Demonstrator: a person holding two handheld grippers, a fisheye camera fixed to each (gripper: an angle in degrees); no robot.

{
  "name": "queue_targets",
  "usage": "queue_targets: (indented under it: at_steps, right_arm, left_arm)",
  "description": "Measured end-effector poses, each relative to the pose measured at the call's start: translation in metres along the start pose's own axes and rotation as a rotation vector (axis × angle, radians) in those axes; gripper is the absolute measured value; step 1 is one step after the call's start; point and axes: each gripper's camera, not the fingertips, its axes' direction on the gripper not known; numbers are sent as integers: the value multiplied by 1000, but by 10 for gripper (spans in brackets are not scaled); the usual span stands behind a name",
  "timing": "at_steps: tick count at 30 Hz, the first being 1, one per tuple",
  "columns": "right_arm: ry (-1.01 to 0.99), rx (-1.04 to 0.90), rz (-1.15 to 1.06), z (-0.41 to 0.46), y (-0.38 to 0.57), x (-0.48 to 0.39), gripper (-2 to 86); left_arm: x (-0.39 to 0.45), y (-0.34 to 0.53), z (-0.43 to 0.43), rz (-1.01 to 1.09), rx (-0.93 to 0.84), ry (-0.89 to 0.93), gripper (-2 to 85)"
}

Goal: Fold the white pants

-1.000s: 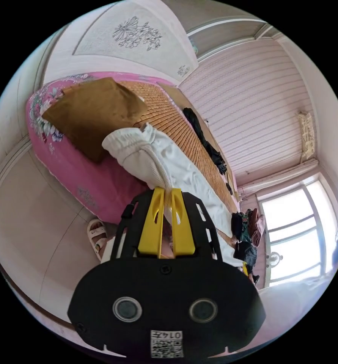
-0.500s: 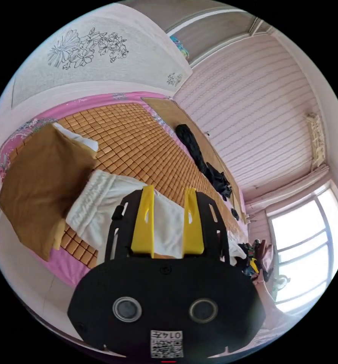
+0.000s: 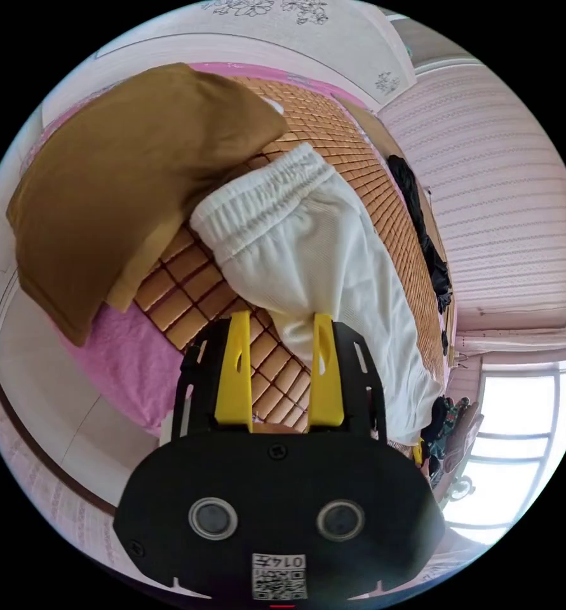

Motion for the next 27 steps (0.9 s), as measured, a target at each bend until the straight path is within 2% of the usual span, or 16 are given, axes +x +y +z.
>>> queue_targets:
  at_steps: [5,11,15,17,20,24,27]
  right_arm:
    - [-11,-6,-78,-24,-5,-12,27]
    - [-10,-9,-143,-79,31,8,25]
    - [64,-9,-15,-116,80,61,37]
    - [138,-13,71,-128,101,84,48]
    - [181,45,156,-152,127,107,80]
    - [247,82,14,-150,132,80,103]
    - [292,93,-117,-119,119,48,122]
  left_arm:
    - [45,-7,27,102,-36,-136,35]
    - [59,32,8,230,-7,-77,22]
    - [61,78,4,352,-94,-126,34]
    - [58,112,18,431,-197,-236,51]
    - [60,146,27,515,-227,-347,68]
    - [90,180,19,633,-167,-395,83]
    - [138,218,19,839,-111,-512,96]
